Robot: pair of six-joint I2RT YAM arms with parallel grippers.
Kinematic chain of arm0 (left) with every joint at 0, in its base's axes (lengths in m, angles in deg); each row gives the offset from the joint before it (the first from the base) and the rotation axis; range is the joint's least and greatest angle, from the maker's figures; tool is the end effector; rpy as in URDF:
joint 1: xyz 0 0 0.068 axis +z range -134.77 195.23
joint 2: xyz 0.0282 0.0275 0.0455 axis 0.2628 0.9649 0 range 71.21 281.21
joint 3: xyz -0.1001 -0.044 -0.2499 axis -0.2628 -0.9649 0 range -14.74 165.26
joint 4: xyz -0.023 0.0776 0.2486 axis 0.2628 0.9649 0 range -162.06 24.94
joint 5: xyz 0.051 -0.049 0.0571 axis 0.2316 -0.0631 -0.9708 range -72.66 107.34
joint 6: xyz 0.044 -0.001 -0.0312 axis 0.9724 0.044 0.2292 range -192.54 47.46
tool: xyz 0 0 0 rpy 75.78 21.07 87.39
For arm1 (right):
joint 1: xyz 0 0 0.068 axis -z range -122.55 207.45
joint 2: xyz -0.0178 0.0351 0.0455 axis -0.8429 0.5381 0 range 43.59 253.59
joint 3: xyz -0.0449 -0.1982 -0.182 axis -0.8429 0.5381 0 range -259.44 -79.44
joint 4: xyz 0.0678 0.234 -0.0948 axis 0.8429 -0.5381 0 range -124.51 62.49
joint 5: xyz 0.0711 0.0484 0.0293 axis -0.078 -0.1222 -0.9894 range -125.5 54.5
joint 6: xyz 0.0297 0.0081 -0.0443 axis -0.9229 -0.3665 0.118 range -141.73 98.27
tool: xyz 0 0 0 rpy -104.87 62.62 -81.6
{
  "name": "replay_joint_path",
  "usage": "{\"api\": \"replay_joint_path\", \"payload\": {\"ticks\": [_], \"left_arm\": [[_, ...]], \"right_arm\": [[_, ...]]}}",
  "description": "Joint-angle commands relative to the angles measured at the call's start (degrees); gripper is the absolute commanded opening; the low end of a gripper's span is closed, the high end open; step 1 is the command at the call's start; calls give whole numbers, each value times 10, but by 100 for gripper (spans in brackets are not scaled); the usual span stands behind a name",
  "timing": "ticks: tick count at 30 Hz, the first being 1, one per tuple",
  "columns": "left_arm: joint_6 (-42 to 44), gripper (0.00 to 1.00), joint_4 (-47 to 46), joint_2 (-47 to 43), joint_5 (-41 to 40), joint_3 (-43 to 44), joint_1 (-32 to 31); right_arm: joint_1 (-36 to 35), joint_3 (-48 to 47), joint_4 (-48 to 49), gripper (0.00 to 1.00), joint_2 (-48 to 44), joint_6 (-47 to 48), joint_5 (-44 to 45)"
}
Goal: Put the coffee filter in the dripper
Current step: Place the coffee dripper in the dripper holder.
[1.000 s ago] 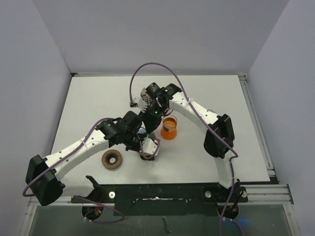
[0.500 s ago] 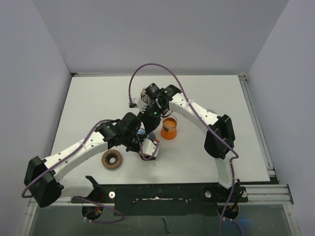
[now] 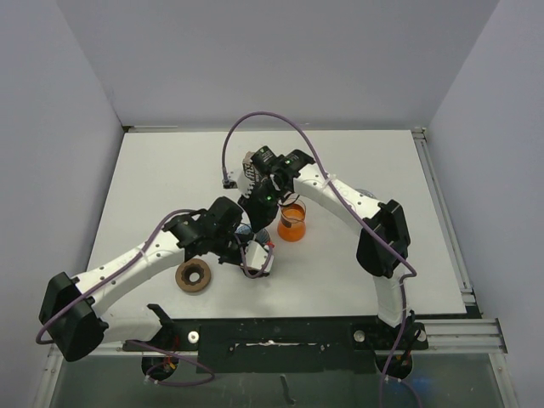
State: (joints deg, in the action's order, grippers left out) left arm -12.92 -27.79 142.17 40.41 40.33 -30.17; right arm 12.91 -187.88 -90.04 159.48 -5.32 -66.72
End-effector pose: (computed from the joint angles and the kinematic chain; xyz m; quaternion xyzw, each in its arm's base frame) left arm 0.1580 -0.1799 0.2611 0.7826 0.5353 -0.1605 0.2743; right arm 0.2876 0.3089 0.2806 -0.5213 0.7937 0.2978 0.0980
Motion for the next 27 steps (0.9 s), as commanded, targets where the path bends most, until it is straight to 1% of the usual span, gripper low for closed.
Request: {"api": "replay_joint_path", "payload": {"ticks": [1,16,27], "left_arm": [[-24,0,33,15,2,-37,4],[-44,0,18,0,11,-75,16],[-35,0,15,-2,2,-90,15]], "right_arm": [[-16,19,-16,2,-9,19,51],[-23,21,-16,2,4,14,75],[-29,51,2,2,-11,23,93]]}}
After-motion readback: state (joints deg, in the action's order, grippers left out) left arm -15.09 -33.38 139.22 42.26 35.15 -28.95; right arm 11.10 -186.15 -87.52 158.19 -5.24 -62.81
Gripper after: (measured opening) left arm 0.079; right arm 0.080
